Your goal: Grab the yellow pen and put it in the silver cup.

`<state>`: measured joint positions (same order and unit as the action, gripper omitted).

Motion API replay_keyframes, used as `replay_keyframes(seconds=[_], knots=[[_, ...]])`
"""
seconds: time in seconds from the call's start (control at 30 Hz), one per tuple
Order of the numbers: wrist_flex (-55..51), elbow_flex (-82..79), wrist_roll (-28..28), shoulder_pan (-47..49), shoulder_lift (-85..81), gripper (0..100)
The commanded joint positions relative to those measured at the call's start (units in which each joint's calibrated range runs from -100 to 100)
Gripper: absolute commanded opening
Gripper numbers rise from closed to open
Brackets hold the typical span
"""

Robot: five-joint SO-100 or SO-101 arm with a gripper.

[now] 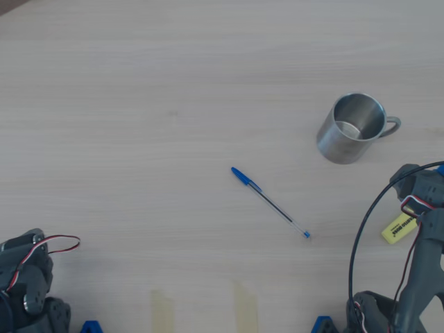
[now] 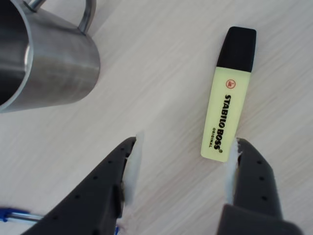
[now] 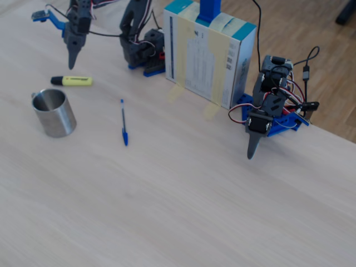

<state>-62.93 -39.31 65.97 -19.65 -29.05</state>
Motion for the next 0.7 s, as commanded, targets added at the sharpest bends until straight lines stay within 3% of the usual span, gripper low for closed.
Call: replay_keyframes(seconds=[0.0,0.67], knots=[[1.7,2.8,-0.2,-0.2,2.4,27],[8.9,6.8,-0.2,-4.5,12.5,27]])
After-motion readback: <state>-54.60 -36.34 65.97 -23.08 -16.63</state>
